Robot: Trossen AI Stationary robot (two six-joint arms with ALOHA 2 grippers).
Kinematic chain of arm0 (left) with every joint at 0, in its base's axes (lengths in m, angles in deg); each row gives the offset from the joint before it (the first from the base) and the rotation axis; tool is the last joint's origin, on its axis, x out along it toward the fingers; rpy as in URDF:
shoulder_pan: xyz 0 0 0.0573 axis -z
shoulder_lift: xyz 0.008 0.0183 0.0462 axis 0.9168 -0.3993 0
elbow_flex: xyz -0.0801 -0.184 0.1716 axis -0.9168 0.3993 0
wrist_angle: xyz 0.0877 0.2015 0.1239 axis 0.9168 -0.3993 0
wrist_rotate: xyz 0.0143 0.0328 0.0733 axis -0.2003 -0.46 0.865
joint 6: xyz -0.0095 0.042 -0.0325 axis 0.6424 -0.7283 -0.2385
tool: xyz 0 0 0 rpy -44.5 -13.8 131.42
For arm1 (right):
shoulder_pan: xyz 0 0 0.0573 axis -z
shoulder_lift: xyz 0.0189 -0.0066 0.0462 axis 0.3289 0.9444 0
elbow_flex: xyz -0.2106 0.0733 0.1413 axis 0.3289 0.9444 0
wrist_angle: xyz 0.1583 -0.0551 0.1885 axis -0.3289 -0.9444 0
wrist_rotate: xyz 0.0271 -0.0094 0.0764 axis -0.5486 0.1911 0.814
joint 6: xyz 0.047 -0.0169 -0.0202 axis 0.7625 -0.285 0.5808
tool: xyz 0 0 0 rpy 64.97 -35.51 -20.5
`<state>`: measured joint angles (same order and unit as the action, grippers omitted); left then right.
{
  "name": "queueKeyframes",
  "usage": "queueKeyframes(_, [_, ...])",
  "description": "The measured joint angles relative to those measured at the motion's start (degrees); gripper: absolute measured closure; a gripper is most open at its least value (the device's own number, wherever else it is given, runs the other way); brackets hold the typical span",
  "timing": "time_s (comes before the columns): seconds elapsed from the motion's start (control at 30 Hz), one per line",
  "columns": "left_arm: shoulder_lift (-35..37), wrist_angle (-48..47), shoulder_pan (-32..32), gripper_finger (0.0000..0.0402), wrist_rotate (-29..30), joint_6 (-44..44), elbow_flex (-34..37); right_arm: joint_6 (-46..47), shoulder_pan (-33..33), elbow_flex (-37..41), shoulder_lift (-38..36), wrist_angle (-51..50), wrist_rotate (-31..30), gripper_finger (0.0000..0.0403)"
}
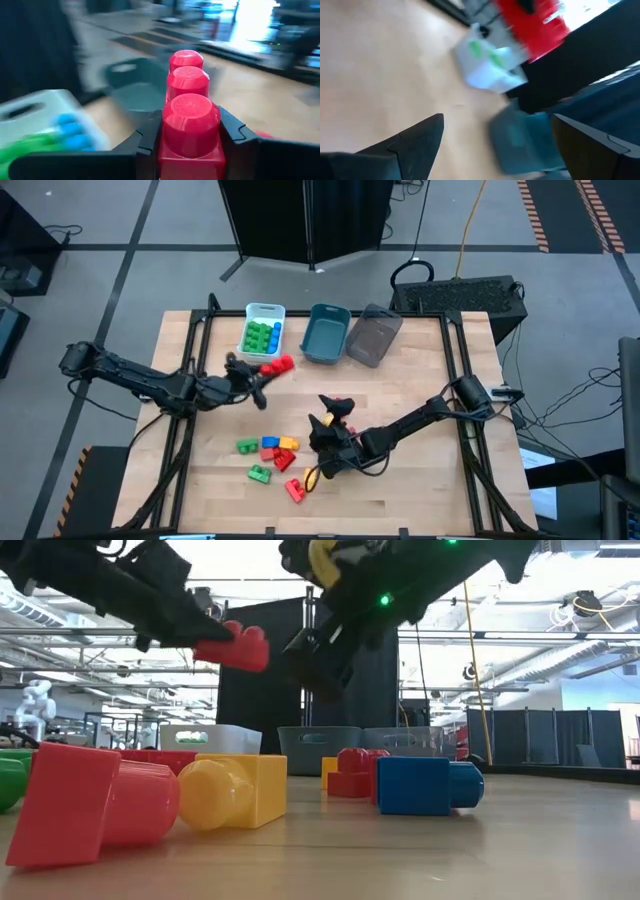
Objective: Sort blocks by size
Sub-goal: Put the 3 studs red game piece into the white bin
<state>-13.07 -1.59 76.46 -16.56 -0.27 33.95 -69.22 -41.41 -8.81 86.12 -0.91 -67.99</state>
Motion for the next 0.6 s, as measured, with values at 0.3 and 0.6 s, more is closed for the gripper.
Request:
queueKeyframes(0.3, [0.1,-6.7,-11.2,0.0314,7.9,4.5,0.0,12.1,4.9,0.0,0.0,-2.7,16.8,0.0050])
queueKeyframes(0.6, [-8.1,-8.3,-24.6,0.0314,10.3,17.0,0.0,14.4,6.7,0.0,0.0,-3.6,20.0,0.0050])
